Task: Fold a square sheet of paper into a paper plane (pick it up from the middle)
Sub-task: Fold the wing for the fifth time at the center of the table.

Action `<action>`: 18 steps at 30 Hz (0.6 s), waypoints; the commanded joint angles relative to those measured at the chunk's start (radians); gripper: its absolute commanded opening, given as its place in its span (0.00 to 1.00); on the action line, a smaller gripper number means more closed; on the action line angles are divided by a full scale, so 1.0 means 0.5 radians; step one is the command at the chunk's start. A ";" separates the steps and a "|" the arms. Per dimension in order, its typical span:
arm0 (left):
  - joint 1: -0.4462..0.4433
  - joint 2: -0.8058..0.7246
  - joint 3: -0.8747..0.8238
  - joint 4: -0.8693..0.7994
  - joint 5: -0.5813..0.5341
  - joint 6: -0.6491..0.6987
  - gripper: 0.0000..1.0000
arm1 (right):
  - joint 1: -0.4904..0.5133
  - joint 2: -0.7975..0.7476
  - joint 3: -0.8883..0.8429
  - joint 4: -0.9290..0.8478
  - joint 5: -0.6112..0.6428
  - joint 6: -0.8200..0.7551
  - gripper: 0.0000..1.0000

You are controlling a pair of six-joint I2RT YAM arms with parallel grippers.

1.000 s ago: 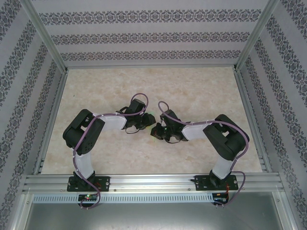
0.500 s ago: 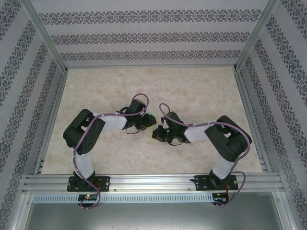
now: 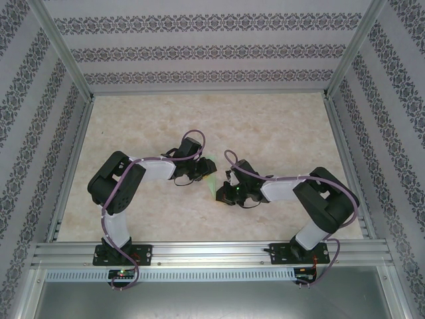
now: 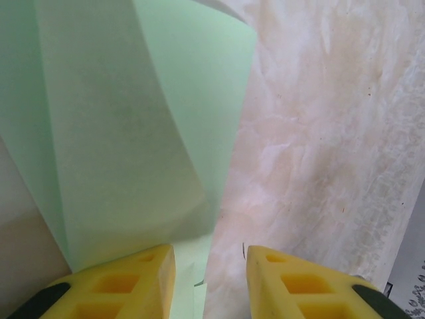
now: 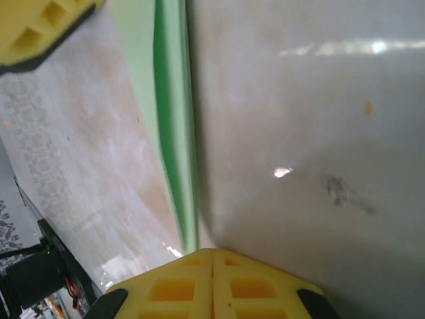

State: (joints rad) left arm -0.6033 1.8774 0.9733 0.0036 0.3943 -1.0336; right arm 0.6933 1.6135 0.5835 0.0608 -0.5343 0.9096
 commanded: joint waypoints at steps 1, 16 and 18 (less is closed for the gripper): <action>-0.002 0.046 -0.060 -0.058 -0.096 -0.052 0.36 | -0.005 -0.121 0.110 -0.131 -0.030 -0.055 0.08; -0.009 0.049 -0.013 -0.045 -0.077 -0.018 0.36 | -0.002 0.251 0.180 0.437 0.210 0.235 0.07; -0.009 0.039 -0.009 -0.038 -0.071 0.001 0.36 | 0.002 0.279 0.168 0.357 0.257 0.226 0.06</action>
State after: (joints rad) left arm -0.6041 1.8774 0.9718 0.0078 0.3916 -1.0489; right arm 0.6933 1.7344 0.6865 0.2066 -0.4549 1.0000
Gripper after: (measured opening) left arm 0.364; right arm 0.070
